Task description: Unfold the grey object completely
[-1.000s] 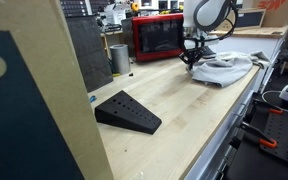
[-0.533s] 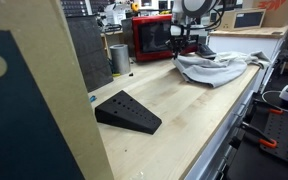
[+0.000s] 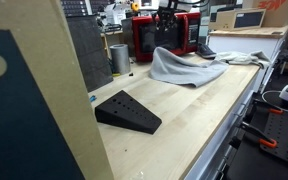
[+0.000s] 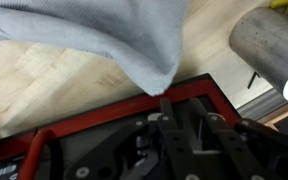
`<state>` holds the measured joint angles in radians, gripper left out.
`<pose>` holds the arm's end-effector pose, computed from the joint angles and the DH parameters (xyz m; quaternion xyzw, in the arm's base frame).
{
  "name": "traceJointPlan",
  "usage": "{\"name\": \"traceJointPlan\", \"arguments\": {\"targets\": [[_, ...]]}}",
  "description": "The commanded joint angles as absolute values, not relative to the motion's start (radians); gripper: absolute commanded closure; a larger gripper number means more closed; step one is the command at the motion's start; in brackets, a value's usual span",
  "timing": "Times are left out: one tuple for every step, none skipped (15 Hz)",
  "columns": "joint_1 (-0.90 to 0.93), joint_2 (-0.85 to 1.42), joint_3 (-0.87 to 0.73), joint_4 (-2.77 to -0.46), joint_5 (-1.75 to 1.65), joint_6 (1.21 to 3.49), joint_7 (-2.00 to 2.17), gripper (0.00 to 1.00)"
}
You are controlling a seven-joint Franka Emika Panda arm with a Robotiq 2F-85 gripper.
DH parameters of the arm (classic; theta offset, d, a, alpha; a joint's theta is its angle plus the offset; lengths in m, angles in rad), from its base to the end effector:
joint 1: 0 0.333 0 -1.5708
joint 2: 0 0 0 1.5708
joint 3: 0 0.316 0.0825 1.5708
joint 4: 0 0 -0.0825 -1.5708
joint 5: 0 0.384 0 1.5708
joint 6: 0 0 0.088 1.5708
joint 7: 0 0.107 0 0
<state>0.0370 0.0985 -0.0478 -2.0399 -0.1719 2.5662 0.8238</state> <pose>0.6056 -0.0032 0.4415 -0.9147 0.3387 -0.2192 0.0255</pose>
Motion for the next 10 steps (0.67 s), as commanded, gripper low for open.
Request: {"name": "traceJointPlan", "arguments": {"targets": [[0.020,0.015,-0.050,-2.089,-0.143,2.542,0.781,0.43],[0.013,-0.013,-0.051,-2.119,-0.141,2.544,0.777,0.34],[0.006,-0.038,-0.052,-2.145,-0.143,2.546,0.772,0.28],[-0.002,-0.069,-0.053,-2.178,-0.153,2.552,0.769,0.21],[-0.010,-0.101,-0.051,-2.207,-0.144,2.548,0.757,0.13],[-0.017,-0.132,-0.048,-2.234,-0.135,2.541,0.746,0.06],[-0.022,-0.166,-0.045,-2.260,-0.120,2.516,0.724,0.00],[-0.027,-0.197,-0.041,-2.283,-0.113,2.489,0.712,0.00],[-0.031,-0.230,-0.036,-2.305,-0.111,2.447,0.698,0.00],[-0.029,-0.265,-0.032,-2.332,-0.088,2.404,0.664,0.00]]}}
